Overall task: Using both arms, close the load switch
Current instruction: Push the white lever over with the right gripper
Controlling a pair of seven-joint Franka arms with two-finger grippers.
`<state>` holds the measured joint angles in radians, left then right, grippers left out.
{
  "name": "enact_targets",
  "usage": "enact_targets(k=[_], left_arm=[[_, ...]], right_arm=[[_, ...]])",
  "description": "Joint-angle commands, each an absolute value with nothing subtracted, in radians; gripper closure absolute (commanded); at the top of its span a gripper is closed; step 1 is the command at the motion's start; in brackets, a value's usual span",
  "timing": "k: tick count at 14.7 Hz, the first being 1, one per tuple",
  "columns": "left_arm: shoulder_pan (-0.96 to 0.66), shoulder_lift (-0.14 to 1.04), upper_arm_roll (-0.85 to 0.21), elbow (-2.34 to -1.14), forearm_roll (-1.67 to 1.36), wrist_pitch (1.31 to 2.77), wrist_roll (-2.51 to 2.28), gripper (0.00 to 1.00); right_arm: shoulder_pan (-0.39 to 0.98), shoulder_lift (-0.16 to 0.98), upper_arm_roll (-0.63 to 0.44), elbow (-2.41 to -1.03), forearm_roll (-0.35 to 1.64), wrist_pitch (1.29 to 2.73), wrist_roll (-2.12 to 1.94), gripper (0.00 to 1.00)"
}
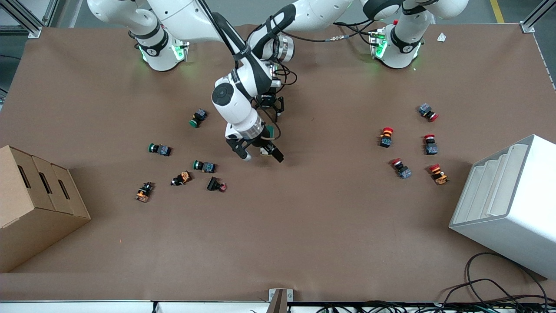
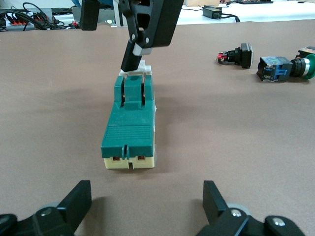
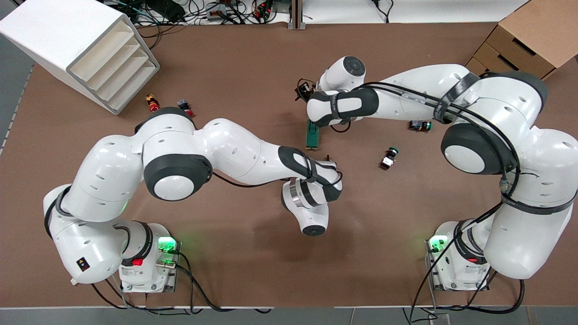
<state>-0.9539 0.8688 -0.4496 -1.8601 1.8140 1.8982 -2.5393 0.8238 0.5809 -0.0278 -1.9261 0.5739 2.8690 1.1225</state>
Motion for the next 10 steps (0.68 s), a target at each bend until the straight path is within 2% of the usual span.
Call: enact_targets(k=[1,5,10], left_arm=[[-0.963,0.933,-0.454,-1.868,1.779,1.930,-2.513,0.00],[-0.951,0.928,-0.454,-1.891,1.784,1.930,-2.513,0.00],[-0.943,0.928,-0.433,-1.893,1.790,1.930,-2.511,0.00]], right_arm=[[0.805,0.623,-0.021,-1.891,0.575,2.867,1.092,0.00],[0.802,0.623,-0.028,-1.878,0.575,2.830,1.083,0.00],[0.775,0.571,-0.102,-1.807,0.482,2.570,1.083,0.00]])
